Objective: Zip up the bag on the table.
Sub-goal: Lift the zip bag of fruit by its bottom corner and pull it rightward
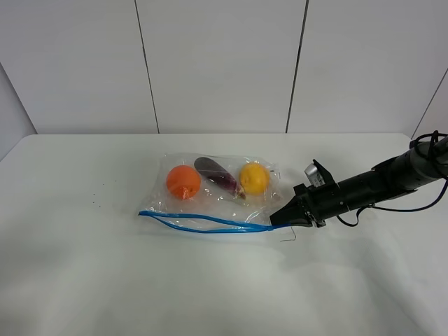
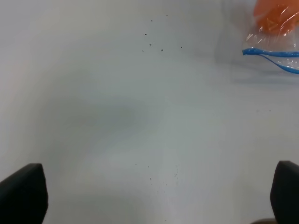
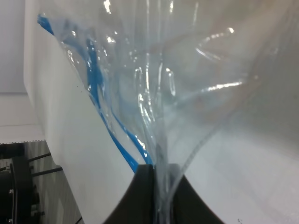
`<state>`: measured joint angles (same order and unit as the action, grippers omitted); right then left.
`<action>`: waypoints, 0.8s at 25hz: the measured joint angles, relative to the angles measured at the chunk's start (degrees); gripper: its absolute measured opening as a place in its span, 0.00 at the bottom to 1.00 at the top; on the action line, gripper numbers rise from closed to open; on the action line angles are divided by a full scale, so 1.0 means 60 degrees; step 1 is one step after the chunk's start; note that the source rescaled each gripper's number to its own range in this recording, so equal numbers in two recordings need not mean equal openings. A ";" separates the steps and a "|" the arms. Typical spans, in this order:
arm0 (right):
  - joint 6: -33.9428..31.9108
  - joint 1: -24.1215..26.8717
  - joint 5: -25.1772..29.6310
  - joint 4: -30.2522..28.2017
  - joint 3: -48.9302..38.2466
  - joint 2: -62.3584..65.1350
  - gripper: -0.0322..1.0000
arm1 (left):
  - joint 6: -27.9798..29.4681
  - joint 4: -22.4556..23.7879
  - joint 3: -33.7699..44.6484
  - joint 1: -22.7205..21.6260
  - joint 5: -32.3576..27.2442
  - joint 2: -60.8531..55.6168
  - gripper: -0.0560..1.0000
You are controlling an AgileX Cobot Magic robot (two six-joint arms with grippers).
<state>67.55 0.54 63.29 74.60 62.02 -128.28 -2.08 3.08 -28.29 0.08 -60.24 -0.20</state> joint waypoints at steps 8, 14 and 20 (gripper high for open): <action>0.0000 0.0000 0.0043 0.0000 0.0000 0.0000 0.03 | 0.0000 0.0000 0.0000 0.0000 0.0000 0.0000 1.00; 0.0000 0.0000 0.0425 0.0095 0.0000 0.0000 0.03 | 0.0000 0.0000 0.0000 0.0000 0.0000 0.0000 1.00; -0.0362 0.0000 0.0906 0.0477 0.0000 0.0000 0.03 | 0.0000 0.0000 0.0000 0.0000 0.0000 0.0000 1.00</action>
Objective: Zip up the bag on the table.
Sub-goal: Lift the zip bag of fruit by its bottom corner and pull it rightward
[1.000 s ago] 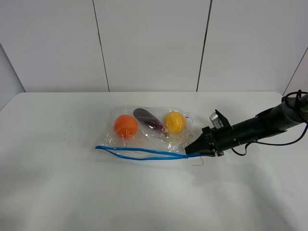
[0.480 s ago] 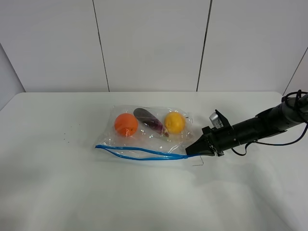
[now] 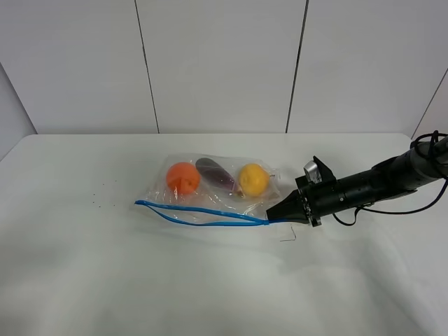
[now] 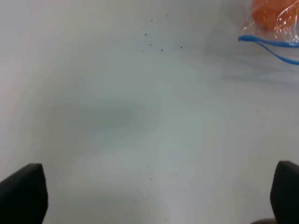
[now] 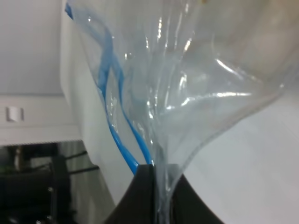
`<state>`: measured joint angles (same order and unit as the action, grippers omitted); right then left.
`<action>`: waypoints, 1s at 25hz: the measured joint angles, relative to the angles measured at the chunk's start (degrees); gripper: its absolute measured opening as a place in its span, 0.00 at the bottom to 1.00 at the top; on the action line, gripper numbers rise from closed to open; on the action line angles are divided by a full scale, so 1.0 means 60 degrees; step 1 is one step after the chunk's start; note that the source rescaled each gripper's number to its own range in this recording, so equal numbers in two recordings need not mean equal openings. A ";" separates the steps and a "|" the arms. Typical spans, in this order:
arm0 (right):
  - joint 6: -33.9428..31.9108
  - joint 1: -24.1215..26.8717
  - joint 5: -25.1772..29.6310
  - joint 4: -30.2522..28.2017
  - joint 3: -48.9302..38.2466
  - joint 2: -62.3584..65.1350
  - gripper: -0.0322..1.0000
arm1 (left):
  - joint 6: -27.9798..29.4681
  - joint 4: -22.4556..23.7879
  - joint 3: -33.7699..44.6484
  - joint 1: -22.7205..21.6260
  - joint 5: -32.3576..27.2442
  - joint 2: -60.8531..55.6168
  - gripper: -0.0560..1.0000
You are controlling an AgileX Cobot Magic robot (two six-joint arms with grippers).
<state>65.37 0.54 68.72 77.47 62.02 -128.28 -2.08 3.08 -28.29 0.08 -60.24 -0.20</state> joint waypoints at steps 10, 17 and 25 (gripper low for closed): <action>-0.1026 0.0000 0.0053 0.0509 -0.0008 0.0693 0.03 | 0.0000 0.0000 0.0000 0.0000 0.0000 0.0000 1.00; -0.1614 0.0000 0.0065 0.0947 -0.0017 0.1501 0.03 | 0.0000 0.0000 0.0000 0.0000 0.0000 0.0000 1.00; -0.1825 0.0000 0.0064 0.1287 -0.0017 0.1747 0.03 | 0.0000 0.0000 0.0000 0.0000 0.0000 0.0000 1.00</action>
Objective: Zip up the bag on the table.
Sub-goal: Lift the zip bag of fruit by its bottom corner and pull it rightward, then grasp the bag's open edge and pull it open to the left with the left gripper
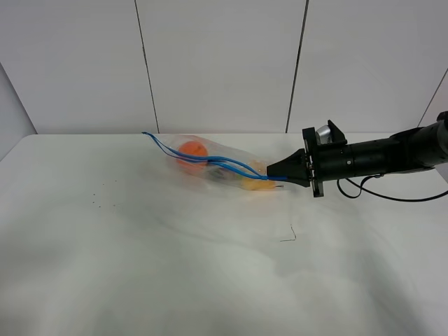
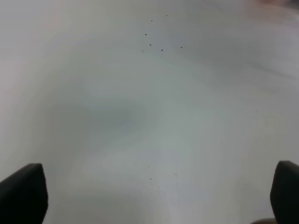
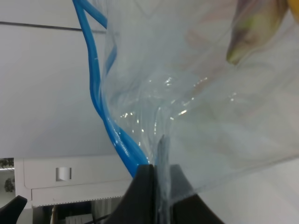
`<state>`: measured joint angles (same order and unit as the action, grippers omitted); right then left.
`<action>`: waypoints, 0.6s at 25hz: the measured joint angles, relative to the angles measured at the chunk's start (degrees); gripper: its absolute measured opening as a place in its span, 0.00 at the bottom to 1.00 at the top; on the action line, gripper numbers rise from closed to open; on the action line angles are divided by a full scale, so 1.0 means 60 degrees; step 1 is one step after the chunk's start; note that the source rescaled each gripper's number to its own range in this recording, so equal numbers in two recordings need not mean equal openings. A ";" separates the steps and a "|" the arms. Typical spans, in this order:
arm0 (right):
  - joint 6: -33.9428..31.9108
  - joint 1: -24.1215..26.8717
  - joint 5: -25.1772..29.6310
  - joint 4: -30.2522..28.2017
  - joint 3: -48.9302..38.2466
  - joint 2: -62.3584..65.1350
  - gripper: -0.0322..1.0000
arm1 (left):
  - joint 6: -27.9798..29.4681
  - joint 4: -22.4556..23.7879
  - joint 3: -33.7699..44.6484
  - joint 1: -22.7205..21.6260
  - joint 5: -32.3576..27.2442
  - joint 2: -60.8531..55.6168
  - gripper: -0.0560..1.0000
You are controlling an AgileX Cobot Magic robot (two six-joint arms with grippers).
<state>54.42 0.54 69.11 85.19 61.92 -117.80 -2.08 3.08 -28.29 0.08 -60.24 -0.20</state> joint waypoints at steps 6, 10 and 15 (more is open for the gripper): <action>-0.0029 0.0000 0.0000 0.0039 0.0000 0.0000 0.03 | 0.0000 0.0000 0.0000 0.0000 0.0000 0.0000 1.00; -0.0029 0.0000 0.0000 0.0044 0.0000 0.0000 0.03 | 0.0000 0.0000 0.0000 0.0000 0.0000 0.0000 1.00; -0.0029 0.0000 0.0000 0.0044 0.0000 0.0000 0.03 | 0.0000 0.0000 0.0000 0.0000 0.0000 0.0000 1.00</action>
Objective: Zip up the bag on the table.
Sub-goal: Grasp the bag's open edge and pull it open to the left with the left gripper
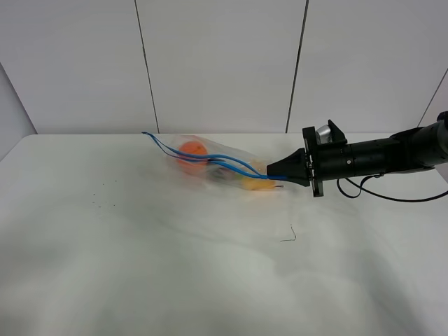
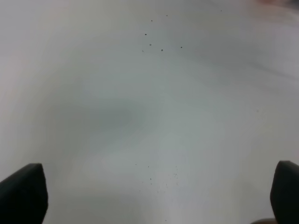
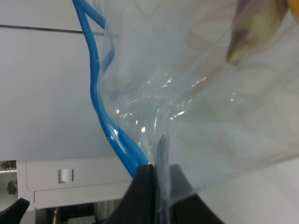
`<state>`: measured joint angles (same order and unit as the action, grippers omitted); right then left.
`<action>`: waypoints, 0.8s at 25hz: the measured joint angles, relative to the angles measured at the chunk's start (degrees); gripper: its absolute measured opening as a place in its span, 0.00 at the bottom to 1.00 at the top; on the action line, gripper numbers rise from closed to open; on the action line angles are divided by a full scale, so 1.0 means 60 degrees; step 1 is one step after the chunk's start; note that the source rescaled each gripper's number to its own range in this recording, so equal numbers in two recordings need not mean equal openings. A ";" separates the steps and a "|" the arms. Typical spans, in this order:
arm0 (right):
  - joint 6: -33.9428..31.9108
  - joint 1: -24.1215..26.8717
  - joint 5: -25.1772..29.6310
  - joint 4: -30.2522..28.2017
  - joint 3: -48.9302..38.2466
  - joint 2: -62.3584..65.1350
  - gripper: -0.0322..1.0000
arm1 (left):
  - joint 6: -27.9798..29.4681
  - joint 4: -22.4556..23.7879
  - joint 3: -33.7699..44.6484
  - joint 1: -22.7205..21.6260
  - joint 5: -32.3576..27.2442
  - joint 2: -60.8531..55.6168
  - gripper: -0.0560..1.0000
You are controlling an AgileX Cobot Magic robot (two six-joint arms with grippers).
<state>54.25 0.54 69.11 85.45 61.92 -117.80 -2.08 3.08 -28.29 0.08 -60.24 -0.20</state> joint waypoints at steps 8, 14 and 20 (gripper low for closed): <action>0.0000 0.0000 0.0000 0.0000 0.0000 0.0000 0.03 | 0.0000 0.0000 0.0000 0.0000 0.0000 0.0000 1.00; 0.0000 0.0000 0.0000 0.0007 0.0000 0.0000 0.03 | 0.0000 0.0009 0.0000 0.0000 0.0000 0.0000 1.00; 0.0000 0.0000 0.0000 0.0192 0.0000 0.0000 0.03 | 0.0000 0.0076 0.0000 0.0000 0.0000 0.0000 1.00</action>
<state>54.25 0.54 69.11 86.60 61.92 -117.80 -2.08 3.54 -28.29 0.08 -60.24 -0.20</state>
